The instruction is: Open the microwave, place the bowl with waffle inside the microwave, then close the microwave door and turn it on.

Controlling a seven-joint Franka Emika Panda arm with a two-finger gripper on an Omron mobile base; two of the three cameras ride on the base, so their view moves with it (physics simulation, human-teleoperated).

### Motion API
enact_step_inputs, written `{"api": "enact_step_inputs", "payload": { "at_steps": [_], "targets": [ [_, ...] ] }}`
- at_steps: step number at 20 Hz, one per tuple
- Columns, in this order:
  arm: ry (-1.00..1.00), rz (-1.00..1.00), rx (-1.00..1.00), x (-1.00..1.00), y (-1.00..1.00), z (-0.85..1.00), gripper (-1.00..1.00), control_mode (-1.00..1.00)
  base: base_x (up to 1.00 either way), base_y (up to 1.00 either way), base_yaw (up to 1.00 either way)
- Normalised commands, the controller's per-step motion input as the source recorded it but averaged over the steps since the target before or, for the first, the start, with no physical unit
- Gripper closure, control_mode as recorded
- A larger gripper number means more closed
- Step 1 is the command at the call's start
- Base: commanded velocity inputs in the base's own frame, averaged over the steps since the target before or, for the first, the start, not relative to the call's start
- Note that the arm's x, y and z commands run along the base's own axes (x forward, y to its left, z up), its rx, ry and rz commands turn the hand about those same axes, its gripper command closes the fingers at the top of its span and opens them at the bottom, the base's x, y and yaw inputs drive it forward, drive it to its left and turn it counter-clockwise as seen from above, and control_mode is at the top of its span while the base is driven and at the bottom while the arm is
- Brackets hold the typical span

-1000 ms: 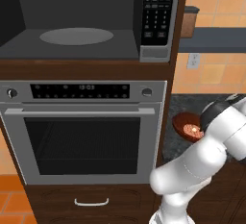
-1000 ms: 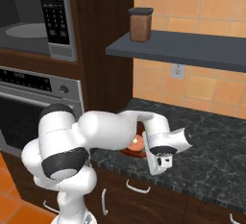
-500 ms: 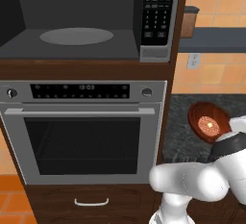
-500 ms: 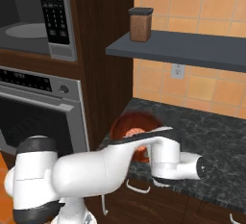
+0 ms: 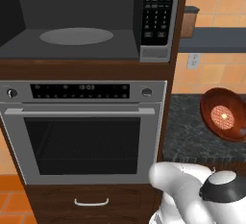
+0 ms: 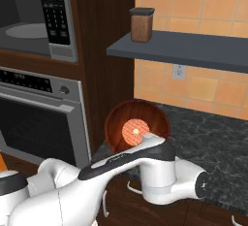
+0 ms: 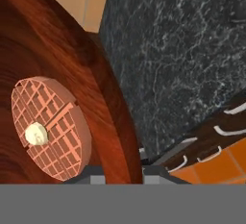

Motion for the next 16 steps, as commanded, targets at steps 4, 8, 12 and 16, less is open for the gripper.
{"api": "enact_step_inputs", "payload": {
  "at_steps": [4,8,12,16],
  "targets": [
    [0.0,-0.04,0.0,-0.51,0.17,0.92,1.0,-1.0,0.0,0.0,0.0],
    [0.0,-0.04,0.0,-0.48,0.32,0.88,1.0,-1.0,0.0,0.0,0.0],
    [-0.04,-0.03,0.0,-0.5,0.55,0.73,1.0,-1.0,0.0,0.0,0.0],
    [-0.05,-0.04,0.0,-0.52,0.74,0.71,1.0,-1.0,0.0,0.0,0.0]
  ]
}}
